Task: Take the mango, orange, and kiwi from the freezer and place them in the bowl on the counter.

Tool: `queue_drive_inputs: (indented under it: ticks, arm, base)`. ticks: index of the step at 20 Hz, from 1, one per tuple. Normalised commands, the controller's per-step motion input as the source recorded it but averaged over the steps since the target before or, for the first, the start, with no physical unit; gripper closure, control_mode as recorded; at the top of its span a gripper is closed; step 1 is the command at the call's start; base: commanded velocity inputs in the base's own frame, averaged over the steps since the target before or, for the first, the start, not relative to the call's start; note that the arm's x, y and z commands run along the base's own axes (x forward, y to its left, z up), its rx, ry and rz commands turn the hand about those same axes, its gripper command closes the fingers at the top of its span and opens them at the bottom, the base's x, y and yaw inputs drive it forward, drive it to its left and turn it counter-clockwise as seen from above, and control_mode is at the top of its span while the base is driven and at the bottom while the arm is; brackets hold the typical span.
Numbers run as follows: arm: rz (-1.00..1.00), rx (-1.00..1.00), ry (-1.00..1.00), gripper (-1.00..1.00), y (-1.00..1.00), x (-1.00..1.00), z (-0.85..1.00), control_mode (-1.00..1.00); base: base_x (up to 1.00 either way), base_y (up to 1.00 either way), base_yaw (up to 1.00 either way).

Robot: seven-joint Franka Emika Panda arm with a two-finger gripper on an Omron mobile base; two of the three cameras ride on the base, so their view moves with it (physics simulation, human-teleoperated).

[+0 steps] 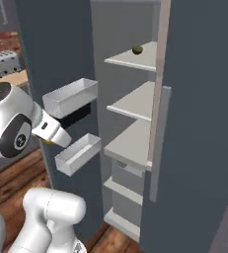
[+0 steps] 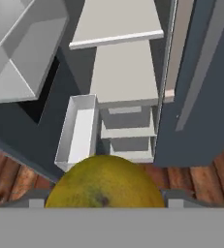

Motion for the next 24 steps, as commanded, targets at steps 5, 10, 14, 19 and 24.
queue_drive_inputs:
  ticks: [5, 10, 14, 19, 24]
  arm:
    - [0.00, 0.00, 0.00, 1.00, 0.00, 0.00, 0.00, 1.00]
    - [0.00, 0.00, 0.00, 1.00, 0.00, 0.00, 0.00, 1.00]
    - [0.00, 0.00, 0.00, 1.00, 0.00, 0.00, 0.00, 1.00]
    - [0.00, 0.00, 0.00, 1.00, 0.00, 0.00, 0.00, 1.00]
    - [0.00, 0.00, 0.00, 1.00, 0.00, 0.00, 0.00, 1.00]
  base:
    - [-0.48, -0.01, 0.76]
    - [-0.09, 0.00, 0.88]
    - [0.00, 0.21, 0.91]
    - [-0.01, 0.43, 0.86]
    - [-0.01, 0.41, 0.87]
